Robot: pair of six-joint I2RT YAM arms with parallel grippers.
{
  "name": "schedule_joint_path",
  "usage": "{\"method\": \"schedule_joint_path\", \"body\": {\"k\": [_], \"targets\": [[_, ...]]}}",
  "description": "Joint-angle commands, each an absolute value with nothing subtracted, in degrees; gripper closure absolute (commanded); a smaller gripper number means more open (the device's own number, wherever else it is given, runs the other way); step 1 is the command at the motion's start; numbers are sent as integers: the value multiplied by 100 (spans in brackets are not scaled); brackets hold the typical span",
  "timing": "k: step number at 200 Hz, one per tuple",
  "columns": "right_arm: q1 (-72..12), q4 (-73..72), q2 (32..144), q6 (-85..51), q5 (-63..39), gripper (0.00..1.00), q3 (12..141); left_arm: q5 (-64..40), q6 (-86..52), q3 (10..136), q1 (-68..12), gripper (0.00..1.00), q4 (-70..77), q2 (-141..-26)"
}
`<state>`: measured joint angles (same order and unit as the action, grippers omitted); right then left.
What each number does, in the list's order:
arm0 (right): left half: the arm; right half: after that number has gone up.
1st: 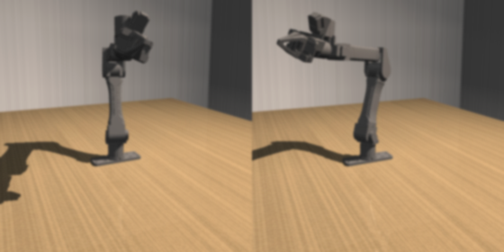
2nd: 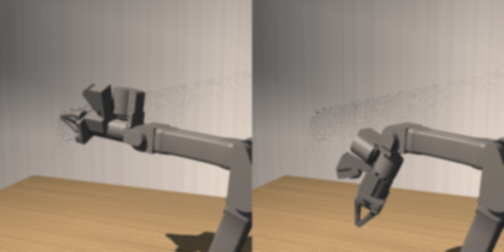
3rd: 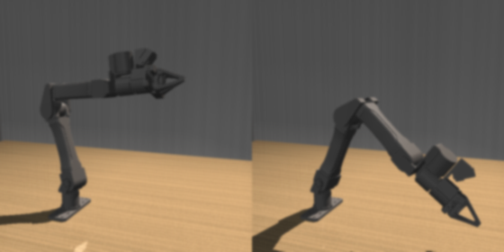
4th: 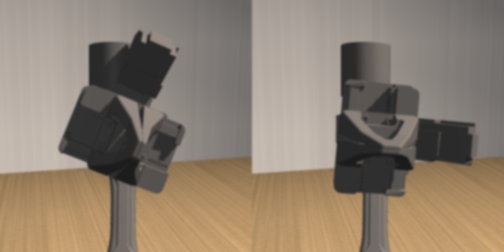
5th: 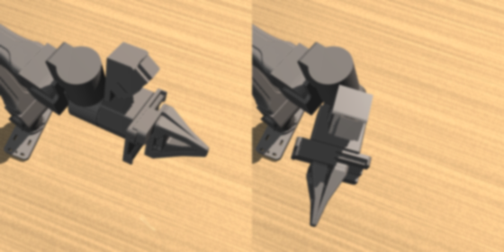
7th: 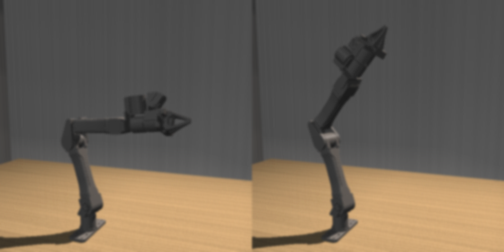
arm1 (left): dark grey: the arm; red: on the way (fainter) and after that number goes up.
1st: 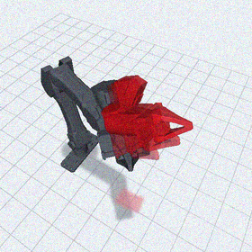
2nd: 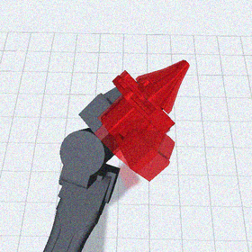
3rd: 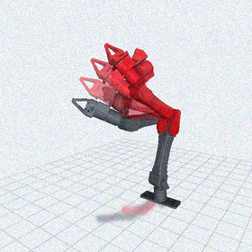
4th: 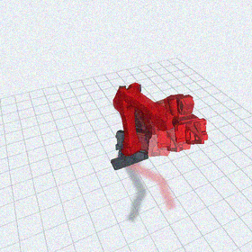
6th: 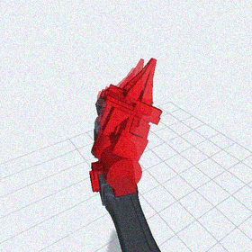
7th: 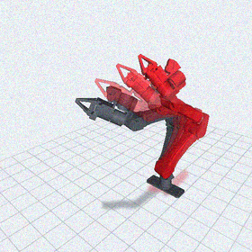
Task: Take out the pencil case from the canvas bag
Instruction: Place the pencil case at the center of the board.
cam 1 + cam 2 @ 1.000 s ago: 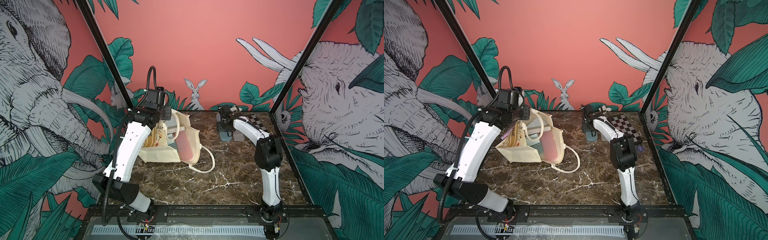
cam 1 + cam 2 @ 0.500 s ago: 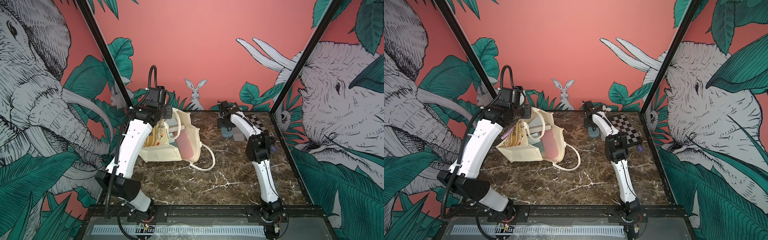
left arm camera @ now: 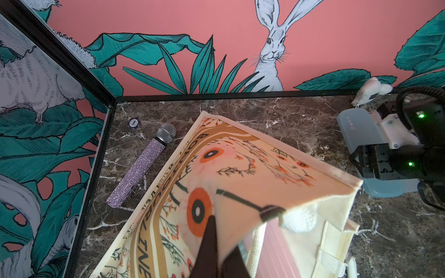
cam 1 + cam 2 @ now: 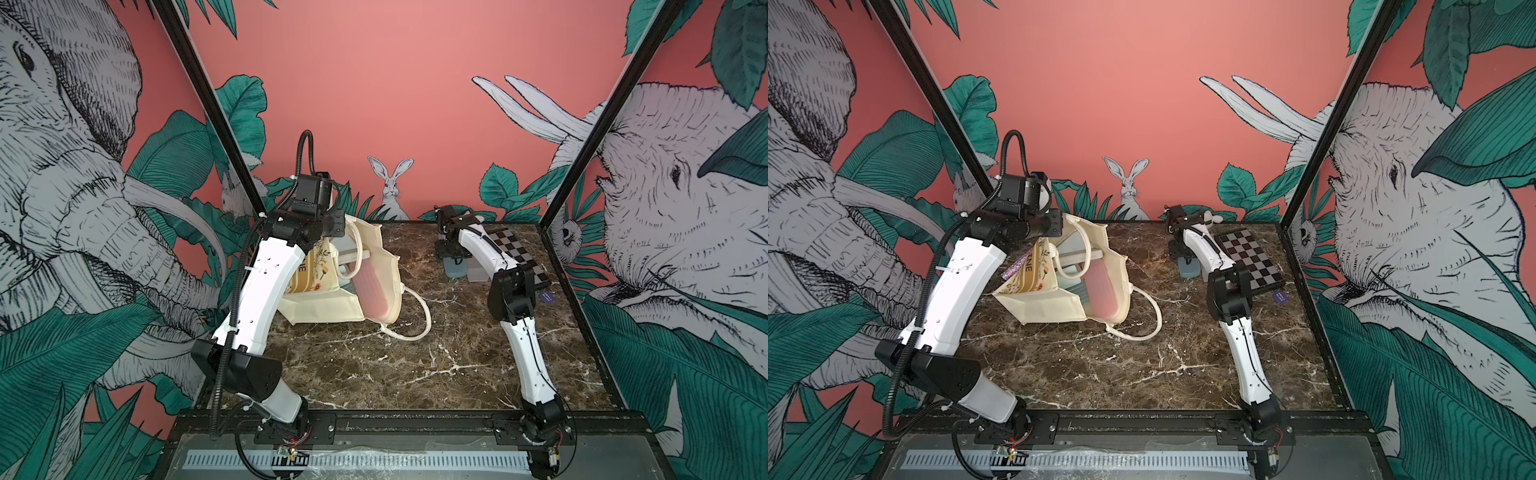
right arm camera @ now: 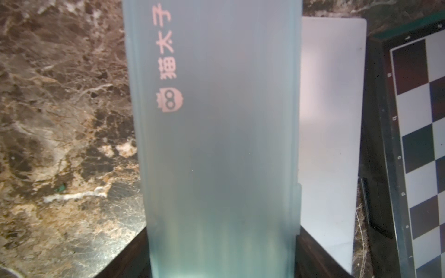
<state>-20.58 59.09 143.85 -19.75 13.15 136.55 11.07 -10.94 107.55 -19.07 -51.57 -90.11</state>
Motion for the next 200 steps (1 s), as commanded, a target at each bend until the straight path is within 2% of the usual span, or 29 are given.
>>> {"method": "schedule_joint_path", "body": {"k": [1, 39, 200], "targets": [[-2013, 6038, 14541, -2099, 1468, 18, 13799, 1033, -1193, 10845, -1880, 100, -4852, -8888], [-2007, 6091, 14634, -2074, 1538, 10, 13895, 1056, -1178, 10809, -1875, 100, -4853, -8850], [-2012, 6196, 14959, -1863, 1912, 6, 14223, 995, -1178, 10736, -1871, 100, -4792, -8886]]}}
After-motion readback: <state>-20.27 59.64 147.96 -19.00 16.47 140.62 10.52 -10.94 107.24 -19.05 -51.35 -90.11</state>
